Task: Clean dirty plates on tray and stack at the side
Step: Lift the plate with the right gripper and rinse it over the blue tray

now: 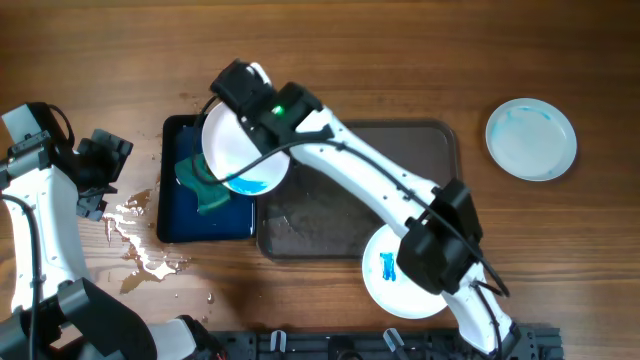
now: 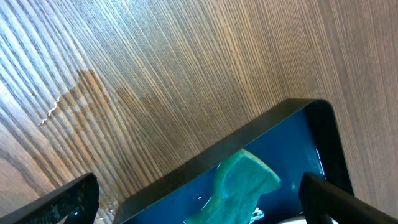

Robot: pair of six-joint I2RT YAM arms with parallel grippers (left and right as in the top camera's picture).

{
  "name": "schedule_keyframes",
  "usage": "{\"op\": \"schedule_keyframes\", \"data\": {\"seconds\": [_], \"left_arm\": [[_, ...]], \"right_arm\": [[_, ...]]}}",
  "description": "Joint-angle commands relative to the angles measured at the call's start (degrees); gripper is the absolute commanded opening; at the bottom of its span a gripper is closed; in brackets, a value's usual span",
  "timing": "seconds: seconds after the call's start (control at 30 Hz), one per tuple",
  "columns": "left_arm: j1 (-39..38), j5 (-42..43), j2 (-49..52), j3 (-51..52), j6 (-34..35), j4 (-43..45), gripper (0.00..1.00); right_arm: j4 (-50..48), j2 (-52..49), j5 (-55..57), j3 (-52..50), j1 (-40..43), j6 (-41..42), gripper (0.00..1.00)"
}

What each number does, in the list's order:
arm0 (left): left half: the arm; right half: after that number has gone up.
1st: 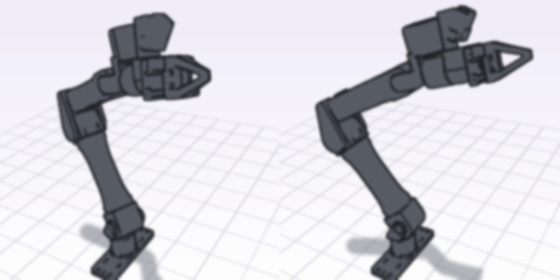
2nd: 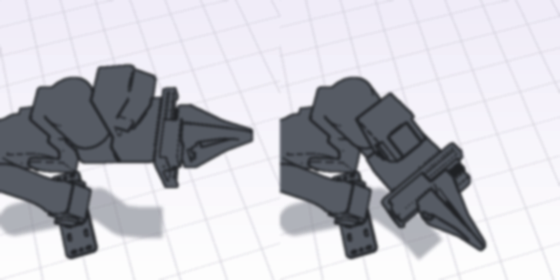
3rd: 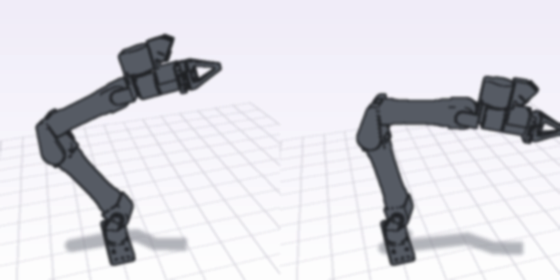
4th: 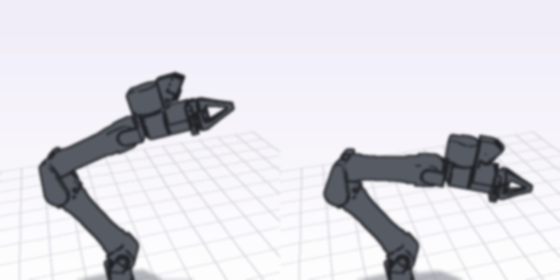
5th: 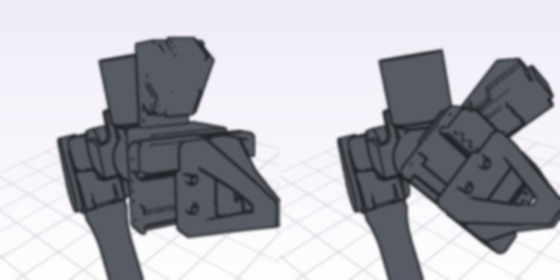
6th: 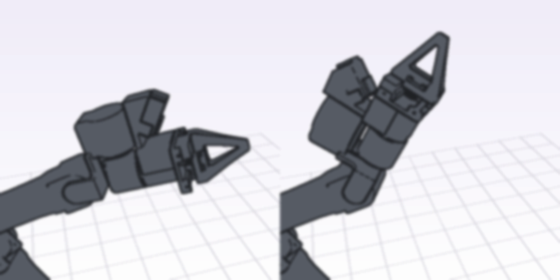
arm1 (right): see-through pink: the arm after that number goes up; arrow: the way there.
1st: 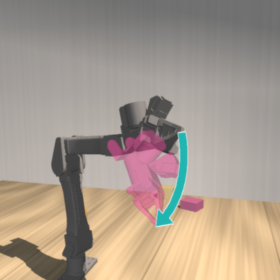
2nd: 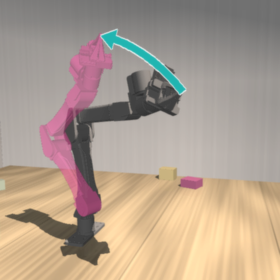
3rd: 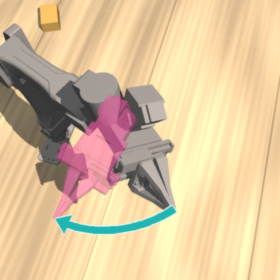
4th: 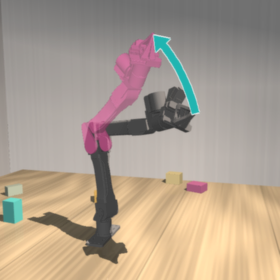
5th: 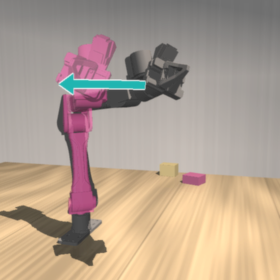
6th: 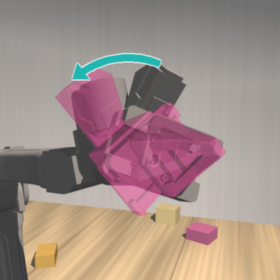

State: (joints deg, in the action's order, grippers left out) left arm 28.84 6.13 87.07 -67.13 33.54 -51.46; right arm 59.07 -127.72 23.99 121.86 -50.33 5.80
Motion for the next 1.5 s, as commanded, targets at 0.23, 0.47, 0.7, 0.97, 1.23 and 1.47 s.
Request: {"op": "schedule_keyframes", "data": {"seconds": [0.23,0.47,0.7,0.97,1.23,1.47], "left_arm": [[0.31,0.92,0.44,-0.37,-0.26,-0.68,1.0],[0.31,0.92,0.44,-0.37,-0.26,-1.09,1.0],[0.31,0.9,0.44,-0.37,-0.28,-1.6,1.0],[0.31,0.9,0.44,-0.37,-0.28,-1.79,1.0],[0.31,0.7,0.48,-0.37,-0.28,-1.75,1.0],[0.31,0.68,0.63,-0.37,-1.4,-1.77,1.0]], "right_arm": [[-19.19,-0.11,34.14,1.79,-13.81,-31.89,0.05],[-26.12,-0.11,35.19,1.77,-16.81,-51.82,0.05],[-26.86,-0.11,35.19,1.77,-17.33,-59.87,0.05],[-26.95,-0.11,35.19,1.77,-17.33,-60.15,0.05],[-24.44,-0.11,35.93,1.77,-17.33,-52.52,0.04],[-15.47,0.98,25.05,1.79,-16.81,-31.65,0.04]]}}
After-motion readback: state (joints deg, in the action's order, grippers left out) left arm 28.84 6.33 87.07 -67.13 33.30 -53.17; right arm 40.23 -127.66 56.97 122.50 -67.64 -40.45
